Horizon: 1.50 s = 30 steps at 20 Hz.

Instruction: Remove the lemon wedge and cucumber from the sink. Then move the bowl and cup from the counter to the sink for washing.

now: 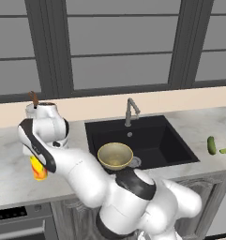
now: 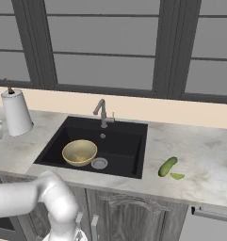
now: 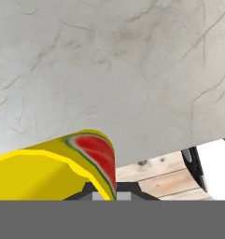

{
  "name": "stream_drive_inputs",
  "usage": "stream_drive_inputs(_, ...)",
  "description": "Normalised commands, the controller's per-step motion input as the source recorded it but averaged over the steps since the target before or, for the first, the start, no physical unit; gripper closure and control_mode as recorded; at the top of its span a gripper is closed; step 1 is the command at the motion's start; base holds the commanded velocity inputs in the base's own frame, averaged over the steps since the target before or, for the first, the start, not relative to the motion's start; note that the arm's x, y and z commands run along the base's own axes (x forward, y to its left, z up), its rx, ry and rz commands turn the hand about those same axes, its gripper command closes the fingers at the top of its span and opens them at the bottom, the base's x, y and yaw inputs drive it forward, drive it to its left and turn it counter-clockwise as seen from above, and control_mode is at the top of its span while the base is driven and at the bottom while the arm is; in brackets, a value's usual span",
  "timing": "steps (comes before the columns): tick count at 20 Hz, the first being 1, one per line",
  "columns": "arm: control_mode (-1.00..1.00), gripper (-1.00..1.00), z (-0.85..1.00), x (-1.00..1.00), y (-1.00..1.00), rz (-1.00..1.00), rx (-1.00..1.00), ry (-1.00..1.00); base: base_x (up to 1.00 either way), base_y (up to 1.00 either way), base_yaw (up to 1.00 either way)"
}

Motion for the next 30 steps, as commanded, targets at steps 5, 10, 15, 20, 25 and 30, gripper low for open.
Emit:
stream_drive_inputs(5, -1.00, 1.00, 0.23, 0.00, -0.54, -0.06, 0.00, 0.00, 0.00, 0.00, 0.00)
stream_drive_inputs(10, -1.00, 1.00, 0.23, 0.00, -0.54, -0.04, 0.00, 0.00, 0.00, 0.00, 0.00)
stream_drive_inputs(15, -1.00, 1.00, 0.20, -0.01, -0.57, -0.04, 0.00, -0.04, 0.00, 0.00, 0.00)
stream_drive_inputs(20, -1.00, 1.00, 0.18, -0.05, -0.55, -0.06, 0.00, -0.05, 0.00, 0.00, 0.00)
stream_drive_inputs(25, -1.00, 1.00, 0.17, -0.07, -0.54, -0.08, -0.02, -0.03, 0.00, 0.00, 0.00)
stream_drive_inputs(30, -1.00, 1.00, 0.13, -0.10, -0.58, -0.05, -0.03, -0.01, 0.00, 0.00, 0.00)
